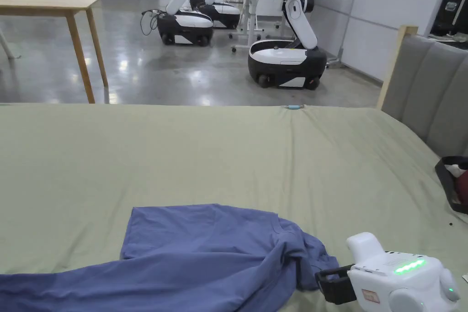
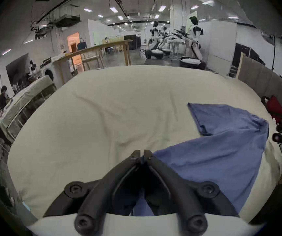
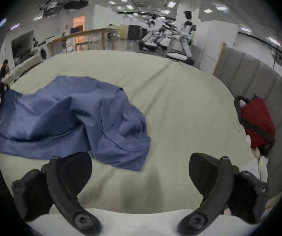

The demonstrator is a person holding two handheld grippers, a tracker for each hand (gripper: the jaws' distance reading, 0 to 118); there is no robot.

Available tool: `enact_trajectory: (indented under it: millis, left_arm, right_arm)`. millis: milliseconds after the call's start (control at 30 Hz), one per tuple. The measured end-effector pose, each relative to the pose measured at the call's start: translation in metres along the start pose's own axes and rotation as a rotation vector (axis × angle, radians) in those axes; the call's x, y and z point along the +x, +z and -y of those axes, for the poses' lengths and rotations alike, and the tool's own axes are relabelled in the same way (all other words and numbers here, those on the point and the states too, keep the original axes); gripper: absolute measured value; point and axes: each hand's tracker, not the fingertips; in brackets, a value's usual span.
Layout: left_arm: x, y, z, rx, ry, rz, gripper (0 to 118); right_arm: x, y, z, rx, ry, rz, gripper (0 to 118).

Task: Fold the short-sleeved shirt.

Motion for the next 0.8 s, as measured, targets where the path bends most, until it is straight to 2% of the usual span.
enact_trajectory:
  millis: [67,133,167,200,233,300,333,367,400,433,600,800]
  left_arm:
    - [0.001,0.000,0.001,0.007,-0.015,0.000,0]
    - [0.003,-0.003,0.002,0.003,-0.023,-0.001,0]
    - [0.006,-0.002,0.004,-0.002,-0.024,-0.004,0]
    - [0.006,-0.004,0.005,-0.009,-0.023,-0.007,0]
    - [0.006,-0.007,0.006,-0.018,-0.024,-0.010,0]
    - [0.005,-0.010,0.008,-0.037,-0.032,-0.017,0]
    - [0.004,-0.011,0.009,-0.043,-0.037,-0.020,0]
    - [0.004,-0.013,0.010,-0.048,-0.043,-0.021,0]
    - [0.005,-0.012,0.010,-0.046,-0.050,-0.023,0]
    - [0.007,-0.010,0.009,-0.040,-0.058,-0.015,0]
    - [0.005,0.007,-0.006,0.023,-0.102,-0.036,0]
    - [-0.011,0.059,-0.065,0.167,-0.171,-0.091,0]
  right_arm:
    - [-0.001,-0.018,-0.004,-0.033,0.042,-0.069,115]
    - [-0.008,-0.031,0.000,-0.041,0.125,-0.063,115]
    - [-0.008,-0.038,0.000,-0.055,0.139,-0.065,114]
    - [-0.004,-0.045,0.000,-0.086,0.117,-0.106,113]
    - [0.002,-0.046,0.001,-0.118,0.038,-0.198,106]
    - [0.009,-0.035,0.003,-0.061,-0.038,-0.191,88]
    - [0.014,-0.029,0.001,-0.047,-0.068,-0.187,72]
    - [0.018,-0.025,0.001,-0.031,-0.091,-0.179,50]
    - [0.021,-0.013,0.001,-0.003,-0.120,-0.198,16]
    - [0.023,-0.006,-0.001,0.013,-0.158,-0.200,11]
    - [0.012,0.043,-0.023,0.111,-0.143,-0.207,11]
    - [0.005,0.122,-0.088,0.247,-0.124,-0.119,11]
